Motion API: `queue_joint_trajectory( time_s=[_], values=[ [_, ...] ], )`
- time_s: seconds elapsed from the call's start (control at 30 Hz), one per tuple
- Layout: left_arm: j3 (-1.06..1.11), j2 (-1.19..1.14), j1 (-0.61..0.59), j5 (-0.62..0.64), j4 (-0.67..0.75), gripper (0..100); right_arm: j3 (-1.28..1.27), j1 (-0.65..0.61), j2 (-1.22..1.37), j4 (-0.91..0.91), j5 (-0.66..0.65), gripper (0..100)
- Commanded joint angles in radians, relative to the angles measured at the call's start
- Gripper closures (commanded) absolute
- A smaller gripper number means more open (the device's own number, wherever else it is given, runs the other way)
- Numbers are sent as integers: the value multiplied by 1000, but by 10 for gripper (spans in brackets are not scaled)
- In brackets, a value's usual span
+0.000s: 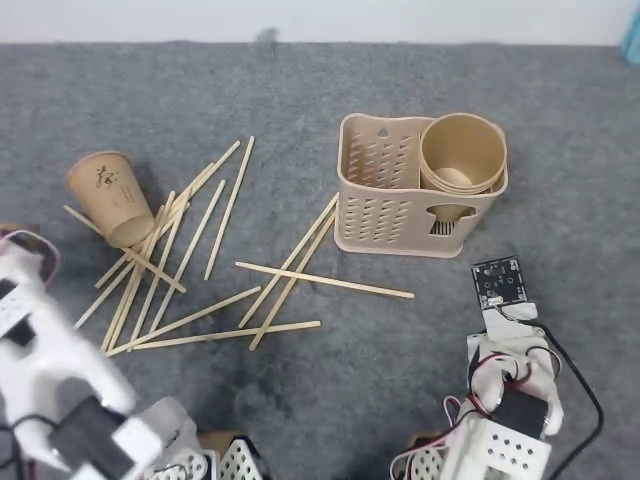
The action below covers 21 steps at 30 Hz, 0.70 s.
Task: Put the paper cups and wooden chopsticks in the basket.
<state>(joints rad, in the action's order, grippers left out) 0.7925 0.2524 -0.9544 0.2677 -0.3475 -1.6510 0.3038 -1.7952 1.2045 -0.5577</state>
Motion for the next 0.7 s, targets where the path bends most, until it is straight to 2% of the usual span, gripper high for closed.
queue_joint_trajectory(
  time_s=[0.0, 0.13, 0.33, 0.57, 0.67],
  values=[
    [-15, 144, -34, -49, -11, 987, 11, 13, -19, 5, -15, 991],
    [13, 229, -60, -106, -20, 987, 11, 13, -19, 5, -12, 991],
    [16, 282, -68, -281, -183, 987, 11, 13, -19, 5, -11, 991],
    [-4, 285, -89, -290, -199, 984, 11, 13, -19, 5, -11, 991],
    [-31, 281, -86, -296, -269, 971, 11, 13, -19, 5, -11, 991]
  ],
)
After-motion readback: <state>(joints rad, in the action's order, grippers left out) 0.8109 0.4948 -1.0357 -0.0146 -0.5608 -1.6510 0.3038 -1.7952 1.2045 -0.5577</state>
